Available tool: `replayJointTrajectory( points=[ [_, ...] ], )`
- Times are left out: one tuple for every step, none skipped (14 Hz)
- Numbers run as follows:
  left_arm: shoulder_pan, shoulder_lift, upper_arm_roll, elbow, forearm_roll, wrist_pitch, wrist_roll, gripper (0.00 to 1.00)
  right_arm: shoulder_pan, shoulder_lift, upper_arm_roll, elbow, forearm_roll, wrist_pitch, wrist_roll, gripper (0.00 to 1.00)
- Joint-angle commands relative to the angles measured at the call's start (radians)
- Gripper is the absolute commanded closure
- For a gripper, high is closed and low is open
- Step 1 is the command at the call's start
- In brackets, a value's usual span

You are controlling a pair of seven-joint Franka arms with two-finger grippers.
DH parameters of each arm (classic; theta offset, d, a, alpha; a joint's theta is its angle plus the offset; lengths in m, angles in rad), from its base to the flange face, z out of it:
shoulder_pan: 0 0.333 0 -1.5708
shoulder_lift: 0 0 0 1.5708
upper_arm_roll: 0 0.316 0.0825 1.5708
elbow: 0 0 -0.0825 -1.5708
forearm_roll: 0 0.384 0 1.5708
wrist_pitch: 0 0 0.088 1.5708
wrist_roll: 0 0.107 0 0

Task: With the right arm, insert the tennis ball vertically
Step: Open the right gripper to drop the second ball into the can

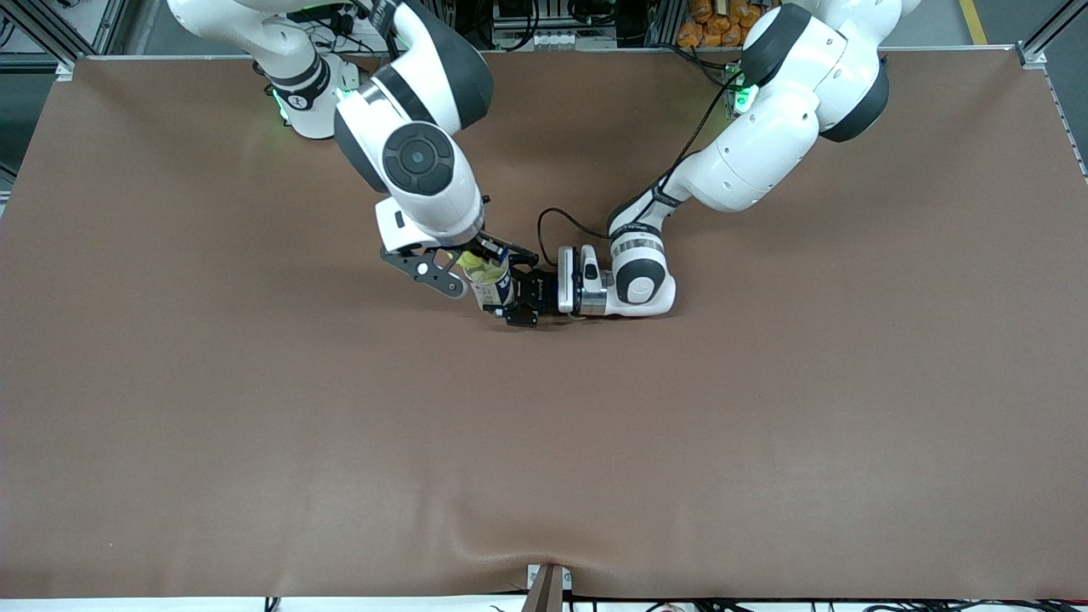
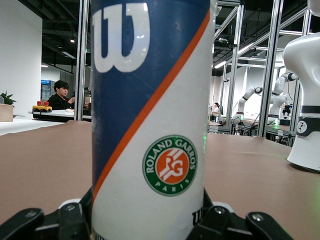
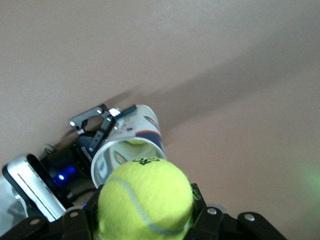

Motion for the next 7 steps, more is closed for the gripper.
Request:
replayJointTrajectory(
  points=[
    [0.013,0.01,-0.007,-0.029,0.001,0.008,0.148,0.26,0.013,0.03,-0.011,0.006,0.01,0.03,0.034,0.63],
    [0.013,0.01,-0.007,-0.029,0.001,0.008,0.148,0.26,0.02,0.035,-0.013,0.005,0.01,0.033,0.045,0.62],
    [0.013,0.01,-0.007,-0.029,0.001,0.008,0.146,0.26,0.022,0.041,-0.013,0.005,0.01,0.033,0.055,0.62],
    [0.013,0.01,-0.007,-0.029,0.001,0.008,0.146,0.26,0.022,0.044,-0.013,0.005,0.007,0.033,0.057,0.58],
    [0.013,0.01,-0.004,-0.029,0.001,0.008,0.146,0.26,0.022,0.047,-0.013,0.005,0.005,0.032,0.057,0.4],
    [0.01,0.009,0.01,-0.029,0.001,0.007,0.146,0.26,0.022,0.047,-0.013,0.005,0.005,0.03,0.057,0.0],
    [0.008,0.009,0.01,-0.029,0.001,0.008,0.146,0.26,0.022,0.047,-0.013,0.005,0.005,0.03,0.057,0.0]
  ],
)
